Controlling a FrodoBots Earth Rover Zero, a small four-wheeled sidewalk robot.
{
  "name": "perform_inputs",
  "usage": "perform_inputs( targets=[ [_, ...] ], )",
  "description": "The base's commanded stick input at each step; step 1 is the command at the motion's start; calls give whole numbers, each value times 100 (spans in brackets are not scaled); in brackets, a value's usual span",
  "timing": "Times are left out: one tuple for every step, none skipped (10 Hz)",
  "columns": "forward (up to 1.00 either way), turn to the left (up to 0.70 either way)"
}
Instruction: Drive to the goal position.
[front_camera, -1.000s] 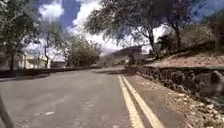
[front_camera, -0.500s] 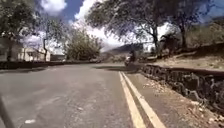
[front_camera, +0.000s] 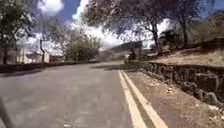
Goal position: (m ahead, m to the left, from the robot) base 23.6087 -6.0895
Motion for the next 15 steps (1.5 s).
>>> perform_inputs(
  targets=[
    [70,0],
    [70,0],
    [70,0],
    [70,0],
    [70,0],
    [70,0],
    [70,0],
    [70,0],
    [70,0],
    [70,0],
    [70,0],
    [70,0],
    [70,0],
    [70,0],
    [70,0]
  ],
)
